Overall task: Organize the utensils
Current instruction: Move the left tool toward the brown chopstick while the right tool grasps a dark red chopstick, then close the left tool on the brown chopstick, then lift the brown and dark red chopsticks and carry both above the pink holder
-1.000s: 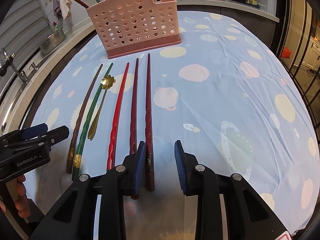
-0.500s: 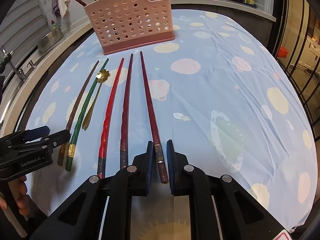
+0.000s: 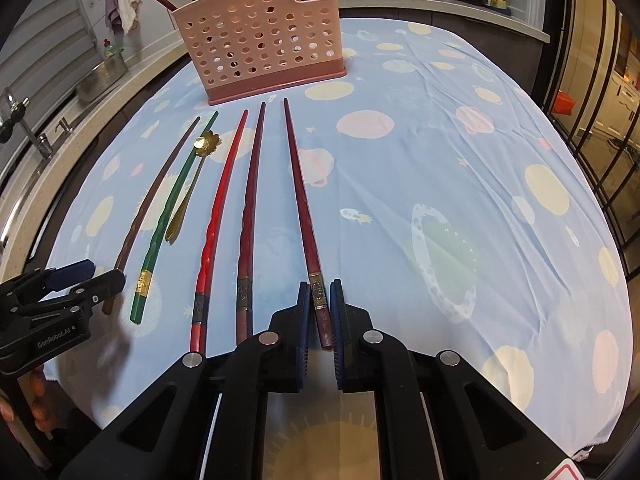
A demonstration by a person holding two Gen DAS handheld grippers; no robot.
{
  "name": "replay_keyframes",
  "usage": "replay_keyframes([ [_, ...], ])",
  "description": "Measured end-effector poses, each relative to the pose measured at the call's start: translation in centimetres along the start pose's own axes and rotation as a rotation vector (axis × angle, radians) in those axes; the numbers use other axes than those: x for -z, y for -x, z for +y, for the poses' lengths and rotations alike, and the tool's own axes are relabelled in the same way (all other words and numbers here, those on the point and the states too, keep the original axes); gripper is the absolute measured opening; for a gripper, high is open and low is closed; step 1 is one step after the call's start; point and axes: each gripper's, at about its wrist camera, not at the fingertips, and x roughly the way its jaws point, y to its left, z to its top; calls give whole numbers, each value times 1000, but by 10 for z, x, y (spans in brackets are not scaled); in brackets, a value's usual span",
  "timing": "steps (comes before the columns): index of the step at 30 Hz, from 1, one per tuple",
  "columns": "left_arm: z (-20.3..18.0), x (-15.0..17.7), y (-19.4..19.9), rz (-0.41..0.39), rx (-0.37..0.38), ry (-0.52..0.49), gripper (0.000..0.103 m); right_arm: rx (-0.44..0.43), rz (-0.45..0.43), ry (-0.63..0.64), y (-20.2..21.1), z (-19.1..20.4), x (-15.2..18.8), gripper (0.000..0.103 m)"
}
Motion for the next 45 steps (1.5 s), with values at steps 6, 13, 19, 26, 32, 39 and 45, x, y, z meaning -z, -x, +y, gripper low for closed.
replay_keyframes([
  [6,0,1,4,4,32,-4,11,0,-5,-3,4,-1,2,7],
  [13,7,2,14,-1,63,15,8,0,-30,-8,17,-5,1,7],
  [19,22,-8,43,-65,61,57,7,-13,-92,-24,44,-9,-9,7],
  [26,40,-32,88,-181,56,102,7,-31,-214,-40,89,-13,-34,7],
  [32,55,-56,115,-267,34,141,7,-25,-321,-48,123,-18,-62,7],
  [39,70,-89,139,-359,17,151,7,-51,-407,-84,149,-30,-100,7],
  [45,68,-123,160,-424,39,134,7,-104,-487,-92,169,-29,-138,7],
])
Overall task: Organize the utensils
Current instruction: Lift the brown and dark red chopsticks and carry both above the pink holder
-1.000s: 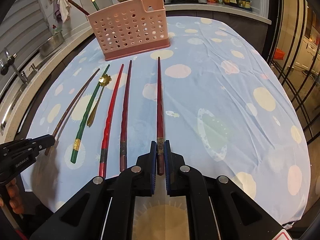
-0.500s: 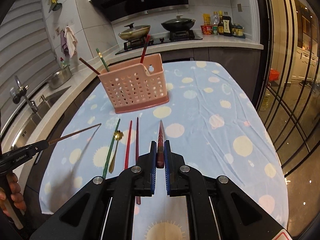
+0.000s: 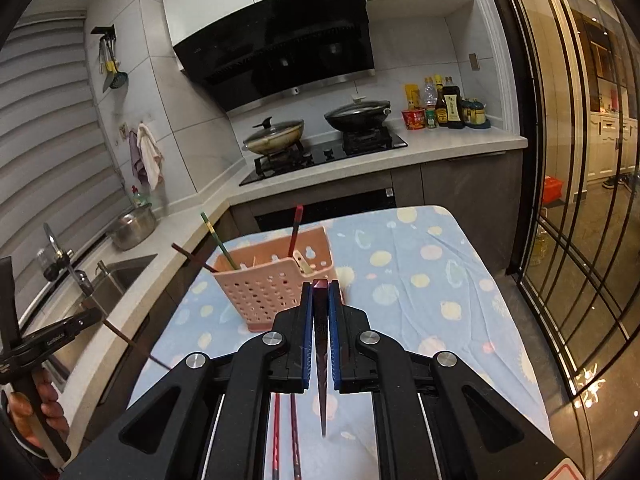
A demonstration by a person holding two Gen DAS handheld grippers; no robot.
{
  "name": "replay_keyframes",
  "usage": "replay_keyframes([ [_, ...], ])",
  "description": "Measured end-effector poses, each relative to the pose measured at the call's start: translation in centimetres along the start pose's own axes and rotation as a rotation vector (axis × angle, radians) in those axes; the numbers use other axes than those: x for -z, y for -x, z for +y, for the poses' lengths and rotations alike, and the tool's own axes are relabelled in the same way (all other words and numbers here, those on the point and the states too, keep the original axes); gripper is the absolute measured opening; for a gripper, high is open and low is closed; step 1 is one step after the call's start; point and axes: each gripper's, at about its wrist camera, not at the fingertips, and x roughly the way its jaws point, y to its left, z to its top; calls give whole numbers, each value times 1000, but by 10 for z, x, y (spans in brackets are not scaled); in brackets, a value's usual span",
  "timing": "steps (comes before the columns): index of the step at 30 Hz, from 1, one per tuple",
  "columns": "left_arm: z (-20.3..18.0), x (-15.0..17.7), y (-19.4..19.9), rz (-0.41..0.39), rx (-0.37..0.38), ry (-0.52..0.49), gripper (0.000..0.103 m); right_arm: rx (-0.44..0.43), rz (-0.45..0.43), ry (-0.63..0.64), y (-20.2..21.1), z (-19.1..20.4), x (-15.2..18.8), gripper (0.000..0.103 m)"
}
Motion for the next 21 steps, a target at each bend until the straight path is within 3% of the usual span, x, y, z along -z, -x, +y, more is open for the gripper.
replay_keyframes([
  [13,-59,-95,18,-214,128,-64,7,-100,-162,4,-15,31,-79,7],
  [21,-88,-150,7,-329,160,-83,7,-117,-265,7,-40,54,-131,7],
])
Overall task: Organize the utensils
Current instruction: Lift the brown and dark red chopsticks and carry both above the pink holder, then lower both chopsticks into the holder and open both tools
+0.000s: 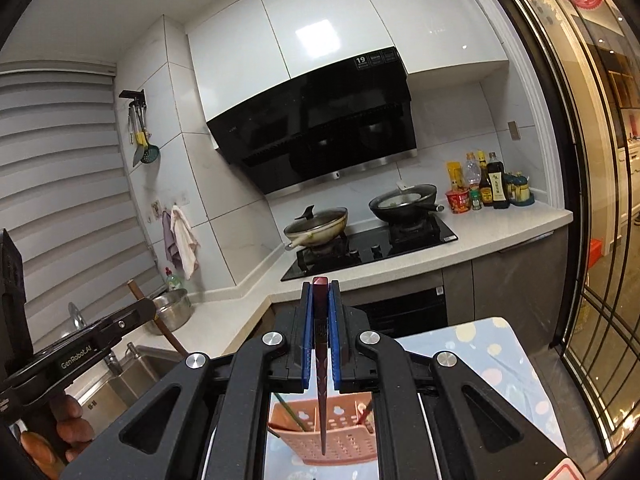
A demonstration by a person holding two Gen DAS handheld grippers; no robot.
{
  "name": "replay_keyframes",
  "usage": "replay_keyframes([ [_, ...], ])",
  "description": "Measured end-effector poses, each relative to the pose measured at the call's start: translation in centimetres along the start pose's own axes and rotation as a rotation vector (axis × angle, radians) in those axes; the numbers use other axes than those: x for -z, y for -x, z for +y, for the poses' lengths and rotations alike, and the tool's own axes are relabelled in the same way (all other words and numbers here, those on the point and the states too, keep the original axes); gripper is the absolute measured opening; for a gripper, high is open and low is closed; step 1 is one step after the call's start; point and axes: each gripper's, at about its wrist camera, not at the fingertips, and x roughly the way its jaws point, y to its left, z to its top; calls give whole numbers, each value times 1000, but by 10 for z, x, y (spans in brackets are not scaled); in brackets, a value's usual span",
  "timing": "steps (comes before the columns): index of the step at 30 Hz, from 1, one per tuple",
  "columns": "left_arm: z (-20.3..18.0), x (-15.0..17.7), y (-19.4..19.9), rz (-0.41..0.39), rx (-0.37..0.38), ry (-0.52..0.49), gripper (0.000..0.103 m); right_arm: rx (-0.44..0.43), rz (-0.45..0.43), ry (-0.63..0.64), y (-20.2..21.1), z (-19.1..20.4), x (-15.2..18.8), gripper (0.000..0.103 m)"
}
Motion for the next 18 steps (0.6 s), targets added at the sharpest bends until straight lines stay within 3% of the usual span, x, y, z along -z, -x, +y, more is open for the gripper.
replay_keyframes([
  [8,0,1,-51,37,-43,-21,7,28,40,4,-61,2,6,7],
  [18,14,30,-84,138,-53,3,7,67,179,6,-112,-7,44,7],
])
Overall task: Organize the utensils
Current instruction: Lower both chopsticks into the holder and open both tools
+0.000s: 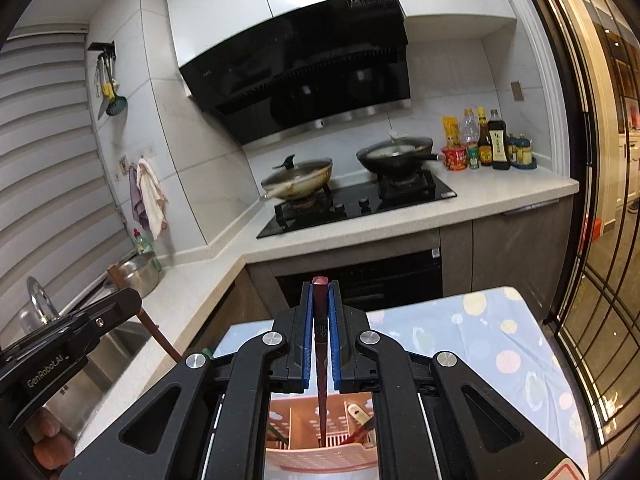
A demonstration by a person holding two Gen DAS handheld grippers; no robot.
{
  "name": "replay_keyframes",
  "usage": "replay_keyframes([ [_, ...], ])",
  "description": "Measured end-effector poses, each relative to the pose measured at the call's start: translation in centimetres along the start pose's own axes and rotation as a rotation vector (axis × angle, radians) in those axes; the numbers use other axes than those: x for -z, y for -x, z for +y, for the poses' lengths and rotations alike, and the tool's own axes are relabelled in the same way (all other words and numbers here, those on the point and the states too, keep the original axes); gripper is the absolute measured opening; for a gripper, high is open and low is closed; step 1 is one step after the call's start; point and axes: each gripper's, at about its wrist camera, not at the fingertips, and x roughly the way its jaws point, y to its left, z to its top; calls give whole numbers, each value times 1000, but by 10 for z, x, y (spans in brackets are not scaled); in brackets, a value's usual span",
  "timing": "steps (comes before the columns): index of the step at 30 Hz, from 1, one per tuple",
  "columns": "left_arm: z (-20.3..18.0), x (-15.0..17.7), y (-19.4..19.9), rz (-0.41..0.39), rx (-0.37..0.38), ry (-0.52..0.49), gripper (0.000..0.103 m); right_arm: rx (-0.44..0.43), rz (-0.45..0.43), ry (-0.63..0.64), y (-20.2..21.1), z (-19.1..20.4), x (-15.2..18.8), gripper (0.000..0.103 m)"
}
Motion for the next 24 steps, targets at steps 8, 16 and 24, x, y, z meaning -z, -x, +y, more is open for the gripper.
replay_keyframes([
  [8,8,6,-5,30,-22,46,27,4,27,-2,-2,-2,10,24],
  [16,10,9,4,41,-32,53,36,-1,1,-2,21,-3,11,32],
  [24,6,19,17,47,-28,41,40,-1,11,28,46,0,25,32],
])
